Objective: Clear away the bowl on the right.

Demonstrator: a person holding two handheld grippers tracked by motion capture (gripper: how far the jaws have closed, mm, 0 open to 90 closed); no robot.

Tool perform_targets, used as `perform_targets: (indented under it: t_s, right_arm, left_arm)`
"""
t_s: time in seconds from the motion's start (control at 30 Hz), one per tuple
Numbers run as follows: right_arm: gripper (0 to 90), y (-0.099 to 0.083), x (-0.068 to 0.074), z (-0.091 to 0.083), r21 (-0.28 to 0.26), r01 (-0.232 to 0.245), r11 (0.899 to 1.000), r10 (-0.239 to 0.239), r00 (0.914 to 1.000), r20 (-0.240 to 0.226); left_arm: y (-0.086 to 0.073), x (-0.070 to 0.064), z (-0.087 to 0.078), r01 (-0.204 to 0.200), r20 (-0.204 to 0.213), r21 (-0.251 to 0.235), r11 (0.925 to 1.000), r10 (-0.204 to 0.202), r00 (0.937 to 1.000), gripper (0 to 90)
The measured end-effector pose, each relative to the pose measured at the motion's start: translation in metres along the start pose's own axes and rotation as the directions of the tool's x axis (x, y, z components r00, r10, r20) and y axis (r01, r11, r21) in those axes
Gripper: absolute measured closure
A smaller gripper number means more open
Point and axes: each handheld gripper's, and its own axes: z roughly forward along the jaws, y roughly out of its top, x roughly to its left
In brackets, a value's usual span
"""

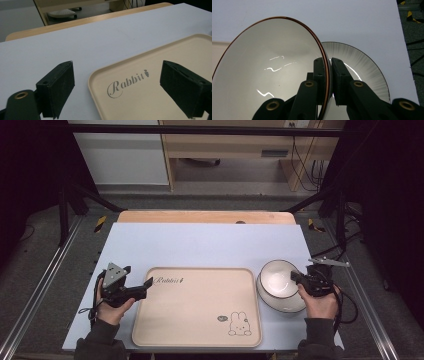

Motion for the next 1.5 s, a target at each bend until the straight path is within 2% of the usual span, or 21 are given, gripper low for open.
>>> perform_targets:
  t_s: [1.07,1.5]
  right_arm:
    - [82.6,0.004,0.016,-0.009,-0.019,0.040,0.999,-0.041,0.9987,-0.031]
    - [82.5,0.005,0.034,-0.008,-0.018,0.073,0.997,-0.074,0.9926,-0.096]
  left_arm:
    - [0.000,0.000,-0.001,0.003,0.006,-0.006,1.0000,-0.003,1.0000,12.0]
    - [0.000,-0.001,-0.001,-0.002,0.008,-0.006,1.0000,0.002,1.0000,12.0]
